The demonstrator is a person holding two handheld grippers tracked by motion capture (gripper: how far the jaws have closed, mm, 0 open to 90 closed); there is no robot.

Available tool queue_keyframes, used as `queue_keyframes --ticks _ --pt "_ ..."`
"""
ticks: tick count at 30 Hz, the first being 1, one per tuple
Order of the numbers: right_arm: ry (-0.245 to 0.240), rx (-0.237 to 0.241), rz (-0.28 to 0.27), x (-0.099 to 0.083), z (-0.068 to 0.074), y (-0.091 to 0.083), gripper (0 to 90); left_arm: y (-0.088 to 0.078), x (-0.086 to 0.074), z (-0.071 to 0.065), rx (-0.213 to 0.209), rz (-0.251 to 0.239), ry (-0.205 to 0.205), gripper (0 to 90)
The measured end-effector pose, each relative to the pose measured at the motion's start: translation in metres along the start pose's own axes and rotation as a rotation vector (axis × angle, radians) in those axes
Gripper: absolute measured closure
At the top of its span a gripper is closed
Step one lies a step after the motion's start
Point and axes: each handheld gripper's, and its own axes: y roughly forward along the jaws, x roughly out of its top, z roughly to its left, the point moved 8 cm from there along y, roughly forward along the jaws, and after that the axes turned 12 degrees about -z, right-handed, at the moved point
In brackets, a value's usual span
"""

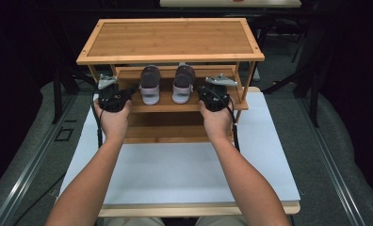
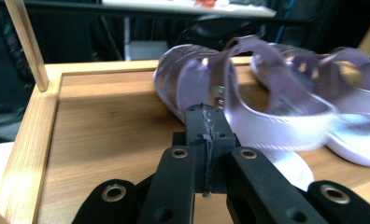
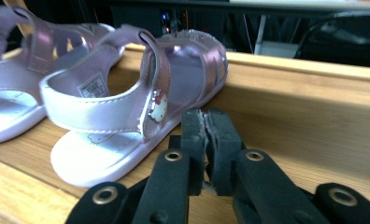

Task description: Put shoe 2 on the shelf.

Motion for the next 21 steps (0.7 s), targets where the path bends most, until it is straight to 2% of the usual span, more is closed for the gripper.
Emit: queue_keyframes --ticks 8,10,18,21 --pt "0.003 -0.007 0.019 0.002 0.003 0.013 87.3 0.012 -0.003 -0.004 0.03 0.054 0.024 90.0" --pt "0.004 -0.028 0.019 0.004 0.002 0.014 86.6 0.013 -0.003 -0.004 0.028 0.057 0.009 90.0" --pt "0.007 -0.022 0.028 0.005 0.003 0.02 85.4 0.015 -0.002 -0.011 0.016 0.067 0.007 90.0" --pt "-0.001 -0.008 0.036 0.005 0.007 0.022 87.1 0.016 -0.003 -0.011 0.015 0.077 0.005 90.0"
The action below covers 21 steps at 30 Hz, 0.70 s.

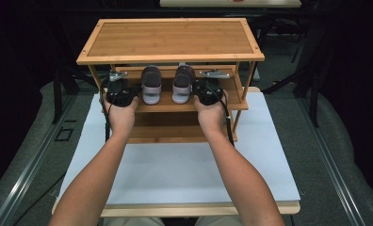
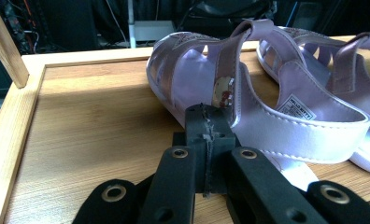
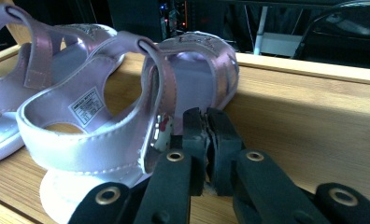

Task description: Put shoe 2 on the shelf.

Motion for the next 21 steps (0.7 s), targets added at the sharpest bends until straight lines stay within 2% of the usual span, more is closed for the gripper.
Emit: queue_keyframes --ticks 3,4,8,12,15,16,18,20,21 --pt "0.0 0.01 0.008 0.0 0.005 0.002 87.0 0.001 -0.001 -0.001 -0.006 0.01 -0.003 90.0" --pt "-0.007 0.018 0.01 0.0 0.006 0.002 87.1 0.001 -0.001 -0.001 -0.009 0.013 0.01 90.0" --pt "-0.021 0.018 0.031 -0.003 0.011 0.005 86.5 0.0 -0.002 0.001 -0.01 0.028 0.02 90.0" --pt "-0.016 0.021 0.04 -0.003 0.012 0.006 85.4 -0.001 -0.004 0.004 -0.008 0.041 0.004 90.0" --pt "-0.038 -0.016 0.023 0.0 0.007 0.004 83.0 -0.003 -0.004 0.004 -0.016 0.048 0.004 90.0" --pt "-0.045 -0.043 0.012 0.002 0.003 0.003 81.3 -0.003 -0.005 0.004 -0.018 0.051 0.002 90.0" --pt "-0.01 -0.064 -0.012 0.007 -0.003 0.002 79.5 -0.002 -0.006 0.004 -0.023 0.055 -0.009 90.0" --pt "0.036 -0.05 -0.01 0.008 -0.005 0.004 79.4 0.0 -0.005 0.002 -0.035 0.049 -0.032 90.0" --pt "0.063 -0.019 -0.026 0.01 -0.003 0.004 79.4 0.001 -0.004 0.002 -0.04 0.048 -0.021 90.0"
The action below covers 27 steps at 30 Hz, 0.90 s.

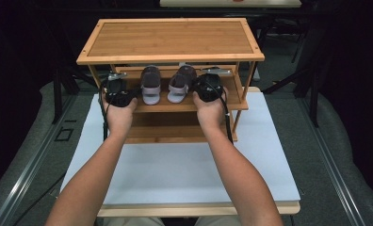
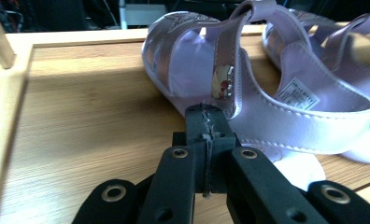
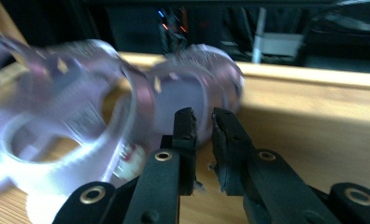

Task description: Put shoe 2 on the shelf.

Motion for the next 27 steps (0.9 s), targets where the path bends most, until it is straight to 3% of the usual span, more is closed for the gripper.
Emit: queue_keyframes --ticks 2,5,8,11,13,16,19,21,23,27 --pt "0.03 0.037 -0.036 0.006 0.005 -0.003 79.8 0.0 0.001 -0.001 0.008 0.0 0.009 90.0" --pt "0.016 0.078 -0.065 0.012 0.016 -0.006 77.8 -0.001 0.001 0.0 0.012 0.003 0.014 90.0" --pt "-0.037 0.038 -0.114 0.019 0.022 -0.01 71.8 -0.001 0.0 0.001 0.015 0.002 -0.001 90.0" --pt "-0.03 0.068 -0.143 0.025 0.028 -0.013 66.8 -0.002 -0.001 0.002 0.019 -0.002 0.0 90.0" --pt "-0.026 0.076 -0.11 0.023 0.035 -0.012 64.0 -0.002 -0.002 0.002 0.019 -0.001 0.001 90.0" --pt "-0.075 0.025 -0.066 0.016 0.035 -0.005 59.1 -0.002 -0.001 0.002 0.019 -0.003 0.0 90.0" --pt "-0.042 0.014 -0.01 0.007 0.033 0.003 57.4 -0.003 -0.002 0.003 0.016 -0.002 -0.003 90.0" --pt "-0.034 0.015 0.006 0.005 0.03 0.006 65.4 -0.003 -0.002 0.003 0.013 -0.002 -0.003 90.0" --pt "0.01 0.036 0.016 0.004 0.03 0.008 75.0 -0.003 -0.002 0.003 0.009 -0.002 -0.003 89.9" --pt "-0.004 0.055 0.003 0.004 0.032 0.01 82.0 -0.003 -0.002 0.004 0.005 -0.002 -0.002 89.9"
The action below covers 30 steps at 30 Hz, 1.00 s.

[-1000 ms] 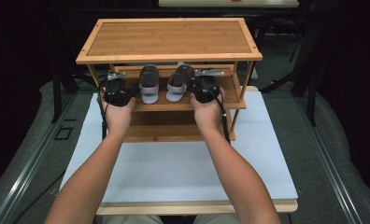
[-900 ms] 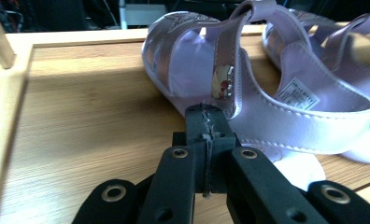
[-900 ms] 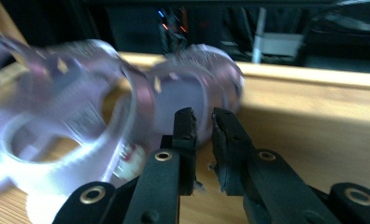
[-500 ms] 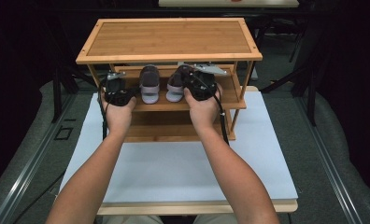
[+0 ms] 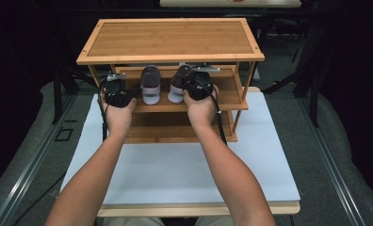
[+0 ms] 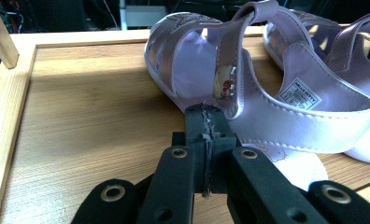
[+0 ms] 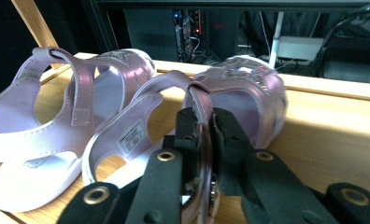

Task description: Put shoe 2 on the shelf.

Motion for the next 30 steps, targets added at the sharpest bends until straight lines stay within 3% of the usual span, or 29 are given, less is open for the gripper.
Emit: queue_keyframes --ticks 4,9,11,14,17,19,21,23,25,27,29,30 --pt "-0.016 0.03 -0.008 0.001 0.005 0.004 83.0 0.0 0.0 0.0 -0.003 0.0 -0.002 89.9" --pt "0.026 0.034 0.003 0.002 0.013 0.008 82.1 0.001 -0.001 -0.001 -0.007 0.0 -0.01 90.0" --pt "0.032 0.061 -0.003 0.001 0.019 0.009 81.9 0.001 -0.001 -0.001 -0.008 0.0 -0.011 90.0" --pt "0.031 0.044 -0.013 0.001 0.02 0.012 81.8 0.002 -0.001 -0.001 -0.009 0.001 -0.009 90.0" --pt "0.072 0.077 -0.02 0.0 0.023 0.014 82.1 0.002 -0.001 -0.001 -0.01 0.003 -0.013 90.0" --pt "0.115 0.075 -0.029 0.0 0.024 0.016 81.6 0.003 -0.002 -0.001 -0.011 0.003 -0.017 90.0" --pt "0.119 0.081 -0.029 -0.001 0.025 0.016 79.3 0.003 -0.001 -0.001 -0.014 0.004 -0.016 90.0" --pt "0.11 0.076 -0.022 -0.001 0.024 0.014 69.7 0.003 -0.002 0.0 -0.013 0.008 -0.013 90.0" --pt "0.126 0.083 -0.058 0.004 0.022 0.009 60.4 0.003 -0.003 0.0 -0.016 0.01 -0.018 90.0" --pt "0.079 0.09 -0.121 0.012 0.021 -0.002 59.5 0.004 -0.004 0.001 -0.019 0.02 -0.012 90.0" --pt "0.01 0.031 -0.2 0.02 0.013 -0.01 60.2 0.004 -0.004 0.0 -0.019 0.015 -0.017 90.0" --pt "0.028 -0.005 -0.209 0.021 0.011 -0.016 60.9 0.004 -0.004 0.0 -0.018 0.014 -0.019 90.0"
